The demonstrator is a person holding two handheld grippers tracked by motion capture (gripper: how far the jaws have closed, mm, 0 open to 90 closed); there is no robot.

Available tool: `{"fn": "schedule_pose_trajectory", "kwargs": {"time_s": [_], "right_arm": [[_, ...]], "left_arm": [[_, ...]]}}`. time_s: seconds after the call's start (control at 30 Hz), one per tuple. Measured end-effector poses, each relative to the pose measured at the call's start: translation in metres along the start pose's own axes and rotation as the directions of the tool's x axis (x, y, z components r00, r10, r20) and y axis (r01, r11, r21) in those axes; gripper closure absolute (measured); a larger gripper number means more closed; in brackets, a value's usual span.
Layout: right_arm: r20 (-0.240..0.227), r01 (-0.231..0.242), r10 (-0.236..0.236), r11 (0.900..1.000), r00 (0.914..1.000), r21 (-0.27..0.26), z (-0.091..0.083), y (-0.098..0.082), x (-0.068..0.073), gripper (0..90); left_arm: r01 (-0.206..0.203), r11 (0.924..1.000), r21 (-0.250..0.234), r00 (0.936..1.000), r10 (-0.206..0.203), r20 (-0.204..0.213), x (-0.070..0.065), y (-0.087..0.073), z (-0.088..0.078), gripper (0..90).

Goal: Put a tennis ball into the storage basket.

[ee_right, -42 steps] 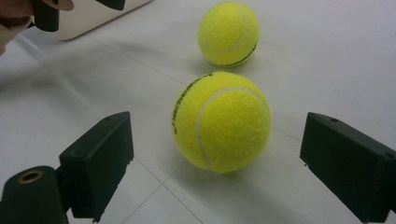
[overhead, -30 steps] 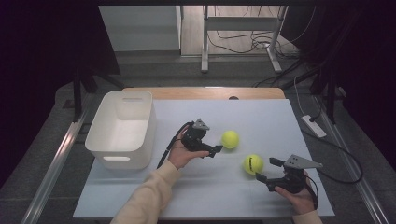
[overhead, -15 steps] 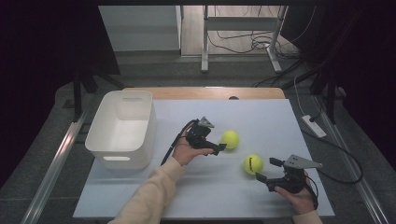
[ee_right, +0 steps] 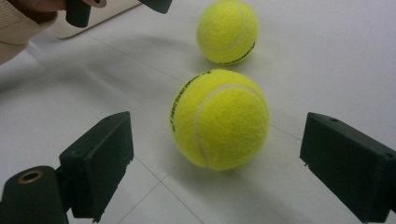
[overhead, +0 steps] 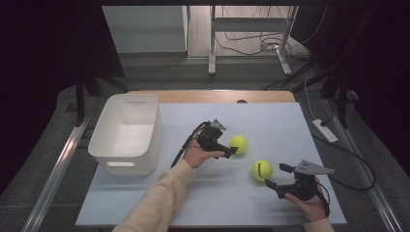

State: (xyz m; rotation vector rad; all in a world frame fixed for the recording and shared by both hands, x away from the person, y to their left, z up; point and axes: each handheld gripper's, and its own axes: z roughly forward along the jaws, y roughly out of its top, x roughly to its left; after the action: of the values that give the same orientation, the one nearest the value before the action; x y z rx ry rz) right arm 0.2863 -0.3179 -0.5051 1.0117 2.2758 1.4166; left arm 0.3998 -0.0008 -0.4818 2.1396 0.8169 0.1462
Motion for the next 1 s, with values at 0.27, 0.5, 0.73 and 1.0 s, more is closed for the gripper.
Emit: {"fn": "schedule_pose_trajectory", "kwargs": {"time_s": [0.27,0.5,0.73,1.0], "right_arm": [[0.0,0.003,-0.003,1.0,1.0,0.003,0.0,-0.001,0.001,9.6],[0.003,0.002,-0.002,1.0,1.0,0.004,0.0,-0.001,0.0,9.7],[0.003,0.001,-0.001,1.0,1.0,0.005,0.0,-0.001,0.0,9.7],[0.005,0.003,-0.003,1.0,1.0,0.007,0.0,-0.001,0.0,9.7]], "left_arm": [[-0.01,0.9999,0.008,0.9999,0.01,0.003,-0.001,0.004,0.005,6.6],[-0.011,0.9996,0.026,0.9999,0.01,0.006,0.0,0.007,0.014,6.5],[-0.014,0.9991,0.039,0.9999,0.013,0.009,0.001,0.009,0.023,6.5],[-0.018,0.9984,0.054,0.9997,0.017,0.017,0.0,0.014,0.033,6.5]]}}
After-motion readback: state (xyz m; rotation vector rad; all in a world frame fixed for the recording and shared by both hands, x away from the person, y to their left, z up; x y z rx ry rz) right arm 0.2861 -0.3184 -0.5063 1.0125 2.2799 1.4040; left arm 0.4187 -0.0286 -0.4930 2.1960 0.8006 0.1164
